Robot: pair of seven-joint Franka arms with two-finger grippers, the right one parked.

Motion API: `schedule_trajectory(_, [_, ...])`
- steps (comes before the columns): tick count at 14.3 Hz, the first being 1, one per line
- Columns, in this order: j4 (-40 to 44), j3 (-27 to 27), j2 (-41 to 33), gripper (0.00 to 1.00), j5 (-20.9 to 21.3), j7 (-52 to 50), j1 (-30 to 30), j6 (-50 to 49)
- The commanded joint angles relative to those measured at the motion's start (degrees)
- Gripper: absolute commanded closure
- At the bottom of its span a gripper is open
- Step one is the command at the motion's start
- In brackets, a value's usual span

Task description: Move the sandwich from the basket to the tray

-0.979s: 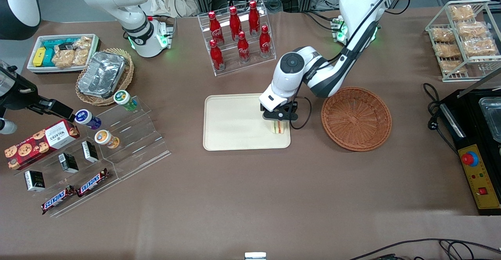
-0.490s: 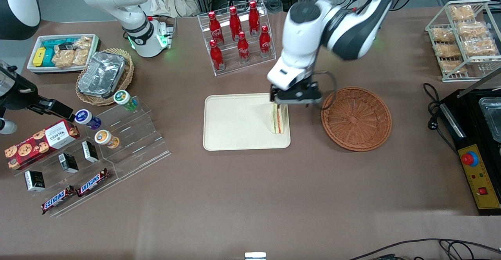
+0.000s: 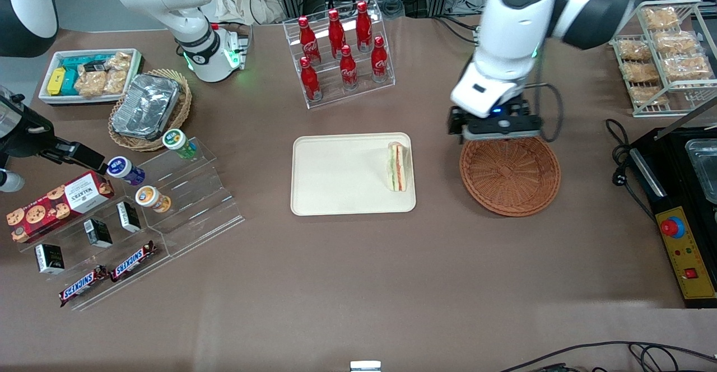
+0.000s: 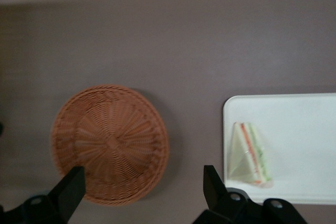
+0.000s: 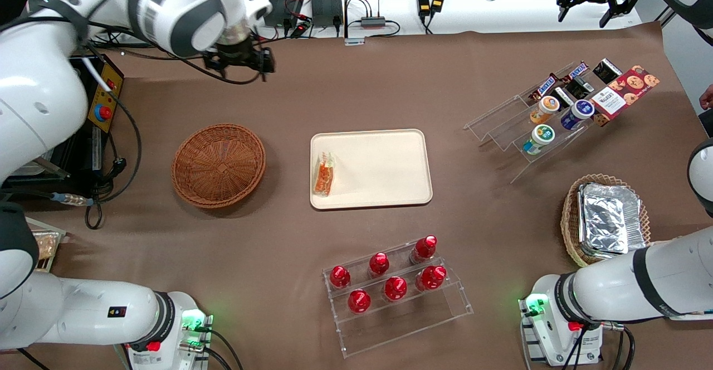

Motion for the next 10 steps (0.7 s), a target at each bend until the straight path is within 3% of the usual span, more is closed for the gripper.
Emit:
schedule_trajectory(1, [0.4, 8.5, -4.0, 0.0, -5.0, 13.0, -0.4, -4.4])
schedule_trajectory(3, [-0.3, 14.7, -6.0, 0.0, -5.5, 18.3, -2.6, -6.5])
schedule_trajectory(7, [3.4, 16.6, -4.4, 0.0, -8.6, 25.5, -1.4, -7.2])
schedule_trajectory(10, [3.6, 16.6, -2.7, 0.0, -8.6, 25.7, -1.3, -6.6])
